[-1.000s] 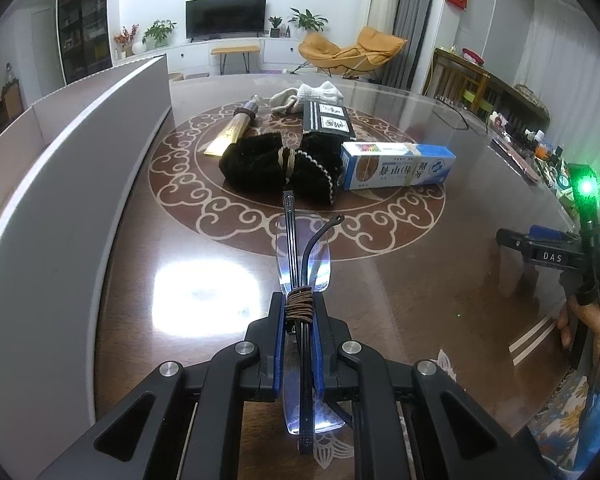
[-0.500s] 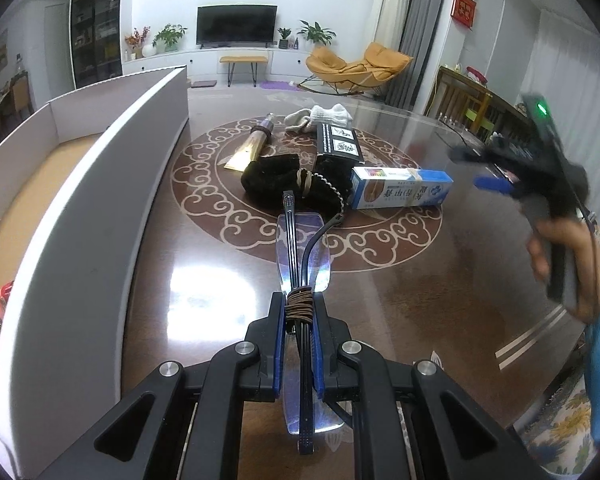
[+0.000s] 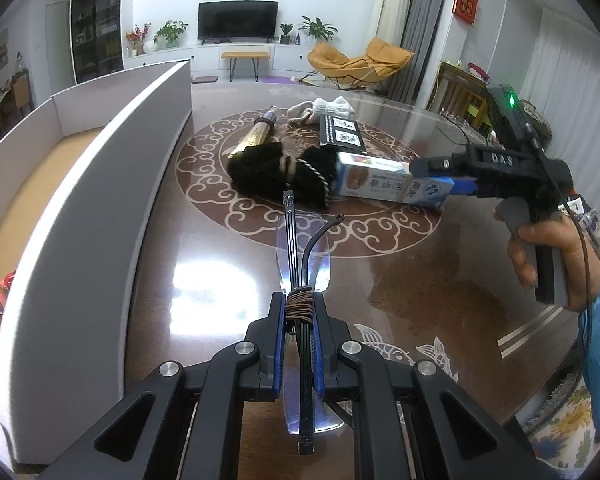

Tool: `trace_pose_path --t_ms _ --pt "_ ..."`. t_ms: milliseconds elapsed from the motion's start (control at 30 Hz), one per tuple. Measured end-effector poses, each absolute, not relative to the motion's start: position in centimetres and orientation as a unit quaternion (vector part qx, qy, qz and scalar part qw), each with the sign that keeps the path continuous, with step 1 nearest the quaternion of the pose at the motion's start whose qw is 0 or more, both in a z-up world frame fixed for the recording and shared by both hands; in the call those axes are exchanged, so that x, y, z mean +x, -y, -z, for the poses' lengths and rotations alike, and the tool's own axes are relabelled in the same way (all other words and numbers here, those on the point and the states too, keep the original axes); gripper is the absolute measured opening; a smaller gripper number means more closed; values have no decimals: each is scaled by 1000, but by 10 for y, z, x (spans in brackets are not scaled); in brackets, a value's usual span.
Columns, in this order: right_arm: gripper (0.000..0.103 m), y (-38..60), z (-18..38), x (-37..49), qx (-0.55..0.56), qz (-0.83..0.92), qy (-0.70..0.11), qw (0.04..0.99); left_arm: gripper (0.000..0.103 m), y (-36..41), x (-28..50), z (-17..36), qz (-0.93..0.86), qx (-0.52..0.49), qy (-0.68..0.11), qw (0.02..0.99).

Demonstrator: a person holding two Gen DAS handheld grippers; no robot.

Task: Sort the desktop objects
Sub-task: 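Close the right tool on the white-and-blue toothpaste box and lift it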

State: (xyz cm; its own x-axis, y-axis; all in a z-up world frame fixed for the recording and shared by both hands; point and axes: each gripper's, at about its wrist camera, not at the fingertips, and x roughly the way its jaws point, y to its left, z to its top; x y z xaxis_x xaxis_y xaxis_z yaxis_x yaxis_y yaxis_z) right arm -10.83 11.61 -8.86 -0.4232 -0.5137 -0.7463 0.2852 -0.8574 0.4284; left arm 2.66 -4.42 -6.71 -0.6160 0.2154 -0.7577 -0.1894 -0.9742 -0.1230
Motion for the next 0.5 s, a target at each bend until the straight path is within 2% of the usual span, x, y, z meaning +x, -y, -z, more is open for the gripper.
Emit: trace_pose_path --t_ms 200,333,500 --pt "103 -92 100 -78 490 811 103 303 11 41 32 62 -901 -418 5 114" --pt "103 -89 101 -58 499 767 134 380 11 49 33 60 -901 -420 11 105" --pt "103 -105 81 -65 486 812 104 306 11 62 33 61 -901 -422 37 97"
